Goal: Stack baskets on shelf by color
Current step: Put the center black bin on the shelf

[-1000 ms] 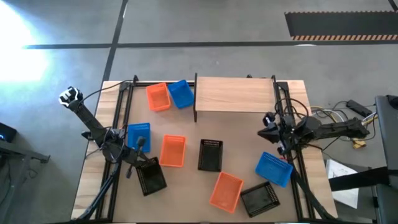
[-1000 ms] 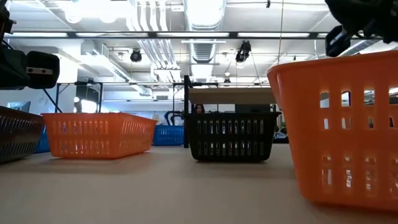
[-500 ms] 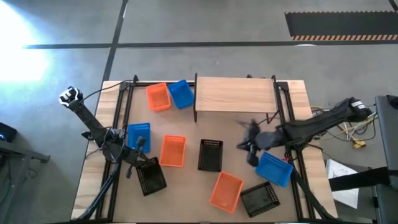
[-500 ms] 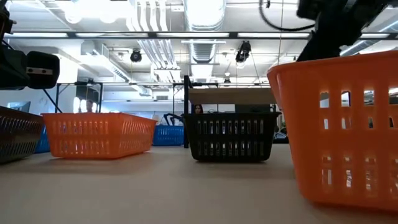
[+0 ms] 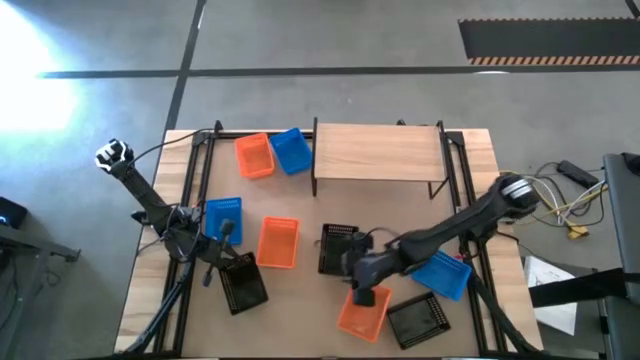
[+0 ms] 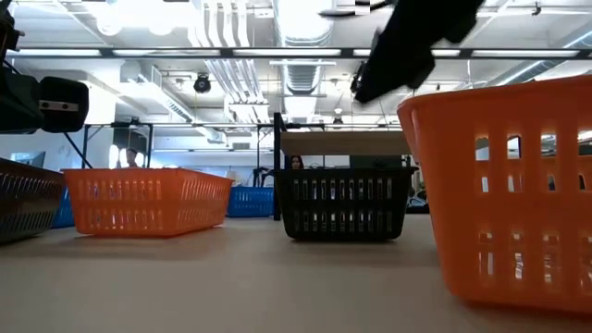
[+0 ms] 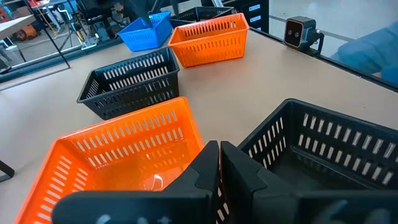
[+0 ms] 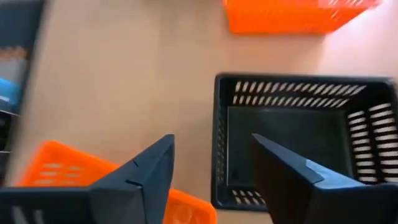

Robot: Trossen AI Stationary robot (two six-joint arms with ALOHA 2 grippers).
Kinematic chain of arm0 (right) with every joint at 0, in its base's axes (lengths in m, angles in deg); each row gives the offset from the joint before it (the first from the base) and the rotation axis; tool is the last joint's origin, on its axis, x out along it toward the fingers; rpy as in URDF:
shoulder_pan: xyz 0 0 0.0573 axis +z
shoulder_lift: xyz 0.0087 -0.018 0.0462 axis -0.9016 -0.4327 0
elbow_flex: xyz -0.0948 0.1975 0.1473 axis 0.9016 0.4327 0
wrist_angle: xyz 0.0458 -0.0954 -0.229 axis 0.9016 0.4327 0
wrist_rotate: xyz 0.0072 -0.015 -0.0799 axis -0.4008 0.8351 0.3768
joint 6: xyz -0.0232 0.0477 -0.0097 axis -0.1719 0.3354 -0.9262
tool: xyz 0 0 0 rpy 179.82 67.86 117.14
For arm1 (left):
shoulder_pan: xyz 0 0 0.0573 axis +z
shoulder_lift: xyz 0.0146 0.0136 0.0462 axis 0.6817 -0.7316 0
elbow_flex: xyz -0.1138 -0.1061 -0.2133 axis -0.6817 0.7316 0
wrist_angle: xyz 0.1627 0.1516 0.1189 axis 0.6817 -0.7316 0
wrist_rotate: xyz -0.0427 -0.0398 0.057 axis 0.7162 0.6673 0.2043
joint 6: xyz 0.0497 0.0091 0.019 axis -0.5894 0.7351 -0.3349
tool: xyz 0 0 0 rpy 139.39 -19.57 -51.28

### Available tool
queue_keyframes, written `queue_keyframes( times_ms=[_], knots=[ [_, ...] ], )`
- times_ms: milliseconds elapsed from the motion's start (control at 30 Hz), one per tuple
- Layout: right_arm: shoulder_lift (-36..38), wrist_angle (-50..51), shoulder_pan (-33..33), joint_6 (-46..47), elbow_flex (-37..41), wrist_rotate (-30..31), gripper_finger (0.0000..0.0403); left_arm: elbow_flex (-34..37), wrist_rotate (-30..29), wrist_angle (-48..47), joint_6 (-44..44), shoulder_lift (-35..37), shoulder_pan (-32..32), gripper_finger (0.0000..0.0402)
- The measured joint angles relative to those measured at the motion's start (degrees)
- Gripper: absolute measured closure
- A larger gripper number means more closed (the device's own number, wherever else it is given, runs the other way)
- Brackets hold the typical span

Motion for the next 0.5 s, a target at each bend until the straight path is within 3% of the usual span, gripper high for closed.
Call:
queue_keyframes(
  times_ms=[200,500],
  knots=[
    [-10.2,3.8,-0.1,0.6,-8.2,1.5,0.0198,0.0,0.0,0.0,0.0,0.0,0.0,0.0402],
    [-20.4,17.5,-0.5,0.0,-18.4,3.0,0.0260,0.0,0.0,0.1,0.0,0.0,0.0,0.0402]
  ],
)
